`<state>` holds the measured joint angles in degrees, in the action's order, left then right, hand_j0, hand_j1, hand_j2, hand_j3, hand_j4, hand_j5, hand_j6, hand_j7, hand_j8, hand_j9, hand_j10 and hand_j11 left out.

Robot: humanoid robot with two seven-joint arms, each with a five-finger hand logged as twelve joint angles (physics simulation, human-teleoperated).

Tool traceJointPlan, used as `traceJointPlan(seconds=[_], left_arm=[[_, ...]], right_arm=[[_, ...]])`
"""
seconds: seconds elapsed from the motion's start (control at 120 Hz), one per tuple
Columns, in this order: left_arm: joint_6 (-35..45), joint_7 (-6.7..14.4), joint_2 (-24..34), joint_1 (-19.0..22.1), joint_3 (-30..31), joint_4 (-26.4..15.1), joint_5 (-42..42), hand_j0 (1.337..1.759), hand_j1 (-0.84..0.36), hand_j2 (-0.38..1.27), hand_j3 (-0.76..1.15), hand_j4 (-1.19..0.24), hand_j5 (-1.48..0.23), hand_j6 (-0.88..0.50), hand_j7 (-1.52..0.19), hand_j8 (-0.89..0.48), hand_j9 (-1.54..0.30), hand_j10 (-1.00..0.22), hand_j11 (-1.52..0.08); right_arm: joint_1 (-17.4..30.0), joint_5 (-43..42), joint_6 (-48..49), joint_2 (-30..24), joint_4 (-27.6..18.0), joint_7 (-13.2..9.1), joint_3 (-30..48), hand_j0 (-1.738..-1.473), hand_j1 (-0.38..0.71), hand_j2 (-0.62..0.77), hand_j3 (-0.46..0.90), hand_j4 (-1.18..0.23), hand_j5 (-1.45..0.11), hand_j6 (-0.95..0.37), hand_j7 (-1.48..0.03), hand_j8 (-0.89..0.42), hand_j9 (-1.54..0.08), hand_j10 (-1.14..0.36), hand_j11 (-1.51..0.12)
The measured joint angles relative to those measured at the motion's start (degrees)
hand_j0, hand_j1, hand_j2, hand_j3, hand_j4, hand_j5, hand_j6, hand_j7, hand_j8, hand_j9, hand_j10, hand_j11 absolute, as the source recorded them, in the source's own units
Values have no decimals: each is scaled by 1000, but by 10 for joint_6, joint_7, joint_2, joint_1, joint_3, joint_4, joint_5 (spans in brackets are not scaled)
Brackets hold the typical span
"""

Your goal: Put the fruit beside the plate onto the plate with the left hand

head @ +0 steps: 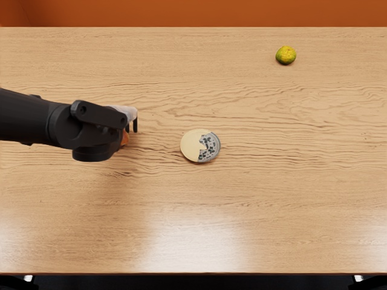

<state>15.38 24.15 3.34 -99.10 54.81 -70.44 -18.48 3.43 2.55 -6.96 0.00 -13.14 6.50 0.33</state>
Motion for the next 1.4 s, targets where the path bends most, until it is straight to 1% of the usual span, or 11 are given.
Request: traceJointPlan(seconds=[0.35, 0.608, 0.875, 0.958, 0.975, 1.033, 1.092, 1.167, 1.275, 1.35, 1.4], left_arm=[[19, -6, -4, 7, 0, 7, 1, 1658, -285, 218, 0, -557, -724, -555, -723, -492, -725, -555, -726], [63, -7, -9, 23, 1, 8, -3, 1650, -283, 200, 0, -581, -766, -566, -766, -479, -781, -575, -775], [89, -11, -14, 32, 0, 9, -1, 1654, -331, 337, 0, -625, -788, -574, -794, -470, -805, -619, -802], [91, -11, -16, 37, 0, 12, -3, 1652, -314, 311, 0, -664, -802, -586, -821, -493, -837, -626, -838], [92, -11, -17, 38, 0, 13, -3, 1653, -330, 368, 0, -674, -798, -599, -818, -494, -839, -624, -842], [93, -11, -18, 42, 0, 16, -4, 1652, -298, 325, 0, -698, -795, -631, -825, -519, -855, -631, -861], [92, -12, -18, 43, 0, 18, -4, 1650, -227, 192, 0, -702, -814, -646, -842, -519, -870, -641, -877], [91, -15, -19, 44, 0, 21, -2, 1651, -232, 248, 0, -700, -838, -661, -857, -534, -879, -658, -887], [91, -16, -20, 50, 0, 27, -3, 1650, -202, 189, 0, -723, -870, -683, -889, -558, -912, -668, -927], [91, -16, -21, 51, 0, 29, -2, 1647, -229, 262, 7, -760, -917, -687, -936, -552, -963, -661, -981], [91, -16, -21, 52, 0, 30, -1, 1645, -260, 277, 101, -780, -962, -657, -980, -510, -1002, -632, -1018]], right_arm=[[0, 0, 0, 0, 0, 0, 0, -1658, -307, -7, 0, -35, -45, -35, -45, -35, -45, -35, -45], [0, 0, 0, 0, 0, 0, 0, -1658, -307, -7, 0, -35, -45, -35, -45, -35, -45, -35, -45], [0, 0, 0, 0, 0, 0, 0, -1658, -307, -7, 0, -35, -45, -35, -45, -35, -45, -35, -45], [0, 0, 0, 0, 0, 0, 0, -1658, -307, -7, 0, -35, -45, -35, -45, -35, -45, -35, -45], [0, 0, 0, 0, 0, 0, 0, -1658, -307, -7, 0, -35, -45, -35, -45, -35, -45, -35, -45], [0, 0, 0, 0, 0, 0, 0, -1658, -307, -7, 0, -35, -45, -35, -45, -35, -45, -35, -45], [0, 0, 0, 0, 0, 0, 0, -1658, -307, -7, 0, -35, -45, -35, -45, -35, -45, -35, -45], [0, 0, 0, 0, 0, 0, 0, -1658, -307, -7, 0, -35, -45, -35, -45, -35, -45, -35, -45], [0, 0, 0, 0, 0, 0, 0, -1658, -307, -7, 0, -35, -45, -35, -45, -35, -45, -35, -45], [0, 0, 0, 0, 0, 0, 0, -1658, -307, -7, 0, -35, -45, -35, -45, -35, -45, -35, -45], [0, 0, 0, 0, 0, 0, 0, -1658, -307, -7, 0, -35, -45, -35, -45, -35, -45, -35, -45]])
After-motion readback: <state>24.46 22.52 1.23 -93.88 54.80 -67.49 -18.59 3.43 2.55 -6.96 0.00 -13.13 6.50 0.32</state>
